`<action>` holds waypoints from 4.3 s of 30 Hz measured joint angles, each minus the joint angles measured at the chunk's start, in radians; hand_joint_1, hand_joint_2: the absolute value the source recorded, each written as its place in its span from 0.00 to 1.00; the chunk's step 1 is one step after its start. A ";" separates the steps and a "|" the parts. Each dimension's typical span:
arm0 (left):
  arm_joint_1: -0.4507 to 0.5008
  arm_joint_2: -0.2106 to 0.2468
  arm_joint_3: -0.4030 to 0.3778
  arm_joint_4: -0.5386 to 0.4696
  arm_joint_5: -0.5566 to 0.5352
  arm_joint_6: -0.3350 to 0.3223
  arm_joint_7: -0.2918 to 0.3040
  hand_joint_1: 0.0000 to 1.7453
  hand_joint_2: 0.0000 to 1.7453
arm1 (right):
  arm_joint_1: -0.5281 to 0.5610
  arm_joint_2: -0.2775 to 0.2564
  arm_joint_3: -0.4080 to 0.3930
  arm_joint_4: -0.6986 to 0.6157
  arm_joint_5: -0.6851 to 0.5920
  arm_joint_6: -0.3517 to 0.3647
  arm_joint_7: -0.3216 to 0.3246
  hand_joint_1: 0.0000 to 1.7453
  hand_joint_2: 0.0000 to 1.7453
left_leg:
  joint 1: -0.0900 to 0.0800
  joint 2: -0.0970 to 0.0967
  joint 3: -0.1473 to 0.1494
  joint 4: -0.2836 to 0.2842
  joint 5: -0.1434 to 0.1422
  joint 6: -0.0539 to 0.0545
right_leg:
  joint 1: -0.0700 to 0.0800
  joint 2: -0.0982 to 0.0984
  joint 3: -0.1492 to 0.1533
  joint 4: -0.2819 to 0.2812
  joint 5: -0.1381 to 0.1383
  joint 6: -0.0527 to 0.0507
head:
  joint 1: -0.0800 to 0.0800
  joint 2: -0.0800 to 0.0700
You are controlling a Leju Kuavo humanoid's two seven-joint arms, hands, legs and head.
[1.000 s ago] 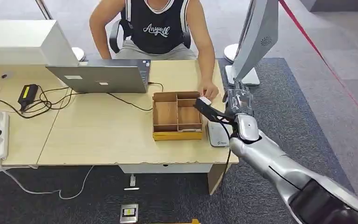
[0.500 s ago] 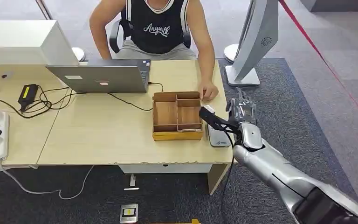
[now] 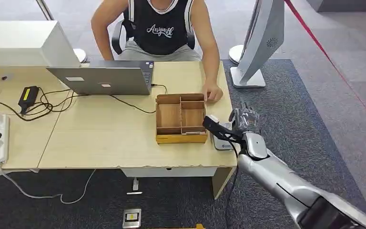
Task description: Pass the card to the sensor for recognition and then transmit it.
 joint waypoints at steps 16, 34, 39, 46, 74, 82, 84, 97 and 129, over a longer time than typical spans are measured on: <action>0.000 0.002 0.000 0.000 -0.006 -0.006 0.008 0.00 0.00 | 0.034 0.017 0.000 0.039 -0.027 -0.002 -0.019 1.00 1.00 | 0.000 0.000 0.000 0.000 0.000 0.000 | 0.000 0.000 0.000 0.000 0.000 0.000 | 0.000 0.000; 0.000 0.005 0.000 0.000 -0.013 -0.015 0.008 0.00 0.00 | 0.059 0.027 -0.003 0.062 -0.057 -0.019 -0.033 1.00 1.00 | 0.000 0.000 0.002 0.000 0.000 0.000 | 0.000 0.000 0.001 0.000 0.000 0.000 | 0.000 0.000; 0.000 0.005 0.000 0.000 -0.012 -0.015 0.008 0.00 0.00 | 0.060 0.027 -0.004 0.069 -0.056 -0.020 -0.037 1.00 1.00 | 0.000 0.001 0.003 0.000 0.000 0.000 | 0.000 0.000 0.002 0.000 0.000 0.000 | 0.000 0.000; 0.000 0.005 0.000 0.000 -0.013 -0.014 0.012 0.00 0.00 | 0.056 0.028 -0.005 0.071 -0.050 -0.024 -0.039 1.00 1.00 | 0.000 0.000 0.003 0.000 0.000 0.000 | 0.000 0.000 0.003 0.000 0.000 0.000 | 0.000 0.000; -0.012 -0.003 0.000 0.000 -0.045 -0.001 0.030 0.00 0.00 | -0.114 -0.016 -0.081 -0.123 0.058 -0.043 0.053 1.00 1.00 | 0.000 0.000 0.002 0.000 0.000 0.000 | 0.000 0.000 0.002 0.000 0.001 0.000 | 0.000 0.000; -0.024 -0.005 0.000 0.000 -0.062 -0.014 0.039 0.00 0.00 | -0.165 -0.005 -0.069 -0.179 0.112 0.039 0.072 1.00 1.00 | 0.000 0.000 0.002 0.000 0.000 0.000 | 0.000 0.000 0.002 0.001 0.001 0.000 | 0.000 0.000; -0.026 -0.005 0.000 0.000 -0.066 -0.016 0.039 0.00 0.00 | -0.181 0.008 -0.061 -0.181 0.122 0.068 0.072 1.00 1.00 | 0.000 0.000 0.001 0.000 0.000 0.000 | 0.000 0.000 0.001 0.001 0.001 0.000 | 0.000 0.000; -0.032 -0.005 0.000 0.000 -0.069 -0.017 0.041 0.00 0.00 | -0.212 0.044 -0.042 -0.174 0.127 0.078 0.072 1.00 1.00 | 0.000 0.000 0.001 0.000 0.000 0.000 | 0.000 0.000 0.001 0.000 0.001 0.000 | 0.000 0.000; -0.040 -0.001 0.000 0.000 -0.099 -0.037 0.042 0.00 0.00 | -0.340 0.214 0.024 0.026 0.135 0.148 0.040 1.00 1.00 | 0.000 0.000 -0.001 0.000 0.001 -0.001 | 0.000 0.000 -0.002 0.001 0.001 -0.001 | 0.000 0.000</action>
